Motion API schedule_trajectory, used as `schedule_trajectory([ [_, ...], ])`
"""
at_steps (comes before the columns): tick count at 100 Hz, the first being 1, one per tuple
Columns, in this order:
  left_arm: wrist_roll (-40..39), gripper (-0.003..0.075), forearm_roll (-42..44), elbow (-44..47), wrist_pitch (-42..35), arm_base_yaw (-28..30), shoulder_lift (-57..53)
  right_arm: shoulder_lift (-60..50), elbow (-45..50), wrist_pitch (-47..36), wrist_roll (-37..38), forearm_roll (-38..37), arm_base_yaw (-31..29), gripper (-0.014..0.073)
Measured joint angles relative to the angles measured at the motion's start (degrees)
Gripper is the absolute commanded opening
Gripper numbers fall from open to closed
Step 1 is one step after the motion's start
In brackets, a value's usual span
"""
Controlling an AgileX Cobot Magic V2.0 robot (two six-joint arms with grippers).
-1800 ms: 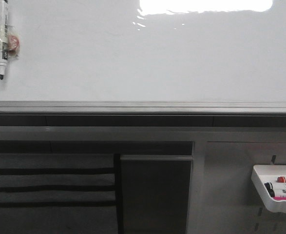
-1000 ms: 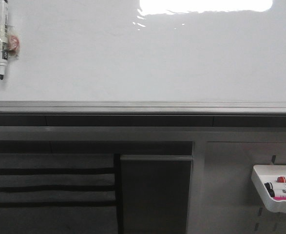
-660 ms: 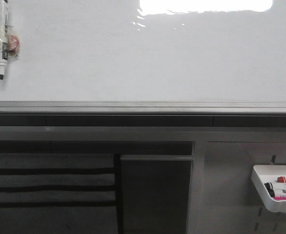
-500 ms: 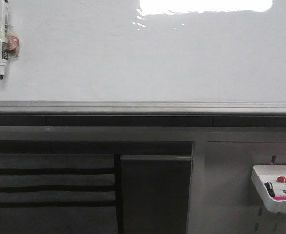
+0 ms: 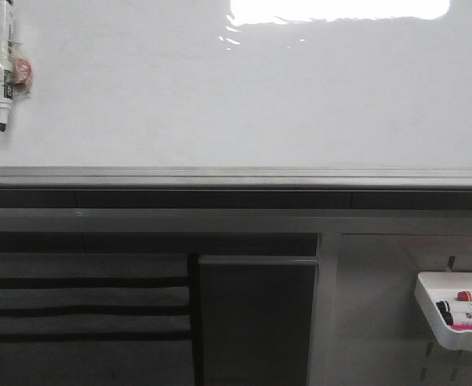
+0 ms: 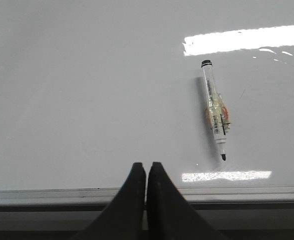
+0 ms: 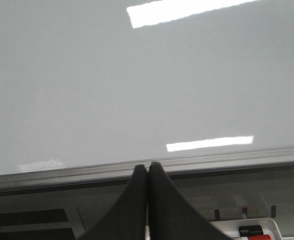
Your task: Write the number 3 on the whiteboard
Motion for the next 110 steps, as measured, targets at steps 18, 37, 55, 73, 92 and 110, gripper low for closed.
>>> schedule_trajectory([
  [18, 0.0, -0.002, 0.0, 0.0, 0.0, 0.0, 0.0, 0.0, 0.0, -1.29, 0.0, 0.0, 0.0, -0.0069],
  [37, 0.0, -0.002, -3.5, -0.12, -1.28, 0.0, 0.0, 0.0, 0.0, -2.2, 0.0, 0.0, 0.0, -0.0069],
  [55, 0.0, -0.002, -7.44, -5.63, 3.67, 0.0, 0.0, 0.0, -3.88, 1.69, 0.0, 0.0, 0.0, -0.0069],
  [73, 0.37, -0.002, -7.67, -18.29, 16.53, 0.0, 2.82, 2.37, -17.17, 13.49, -1.36, 0.0, 0.0, -0.0069],
  [92, 5.04, -0.002, -7.67, -29.71, 29.44, 0.0, 12.96, 12.22, -30.98, 29.12, -6.59, 0.0, 0.0, -0.0069],
  [110, 5.77, -0.002, -9.14, -33.5, 34.31, 0.0, 20.59, 20.99, -38.66, 40.98, -7.47, 0.0, 0.0, -0.0069],
])
